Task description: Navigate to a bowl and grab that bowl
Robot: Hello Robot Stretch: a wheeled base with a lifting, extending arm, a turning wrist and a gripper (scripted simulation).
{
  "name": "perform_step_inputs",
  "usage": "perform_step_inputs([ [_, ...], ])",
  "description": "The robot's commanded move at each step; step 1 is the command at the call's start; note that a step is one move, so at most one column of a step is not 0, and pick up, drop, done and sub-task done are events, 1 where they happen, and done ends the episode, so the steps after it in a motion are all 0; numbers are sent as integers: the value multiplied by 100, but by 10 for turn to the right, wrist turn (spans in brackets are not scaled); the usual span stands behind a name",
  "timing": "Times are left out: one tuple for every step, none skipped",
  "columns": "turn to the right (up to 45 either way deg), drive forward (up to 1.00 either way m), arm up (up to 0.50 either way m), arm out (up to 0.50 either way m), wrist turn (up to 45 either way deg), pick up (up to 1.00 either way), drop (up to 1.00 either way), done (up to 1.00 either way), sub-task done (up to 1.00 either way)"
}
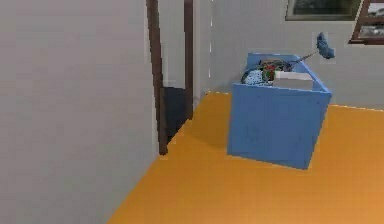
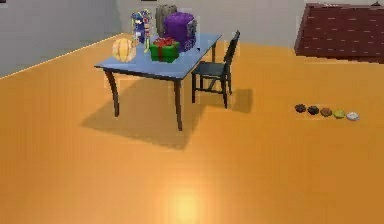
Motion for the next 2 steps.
perform_step_inputs([
  [0, 100, 0, 0, 0, 0, 0, 0, 0],
  [-30, 0, 0, 0, 0, 0, 0, 0, 0],
])
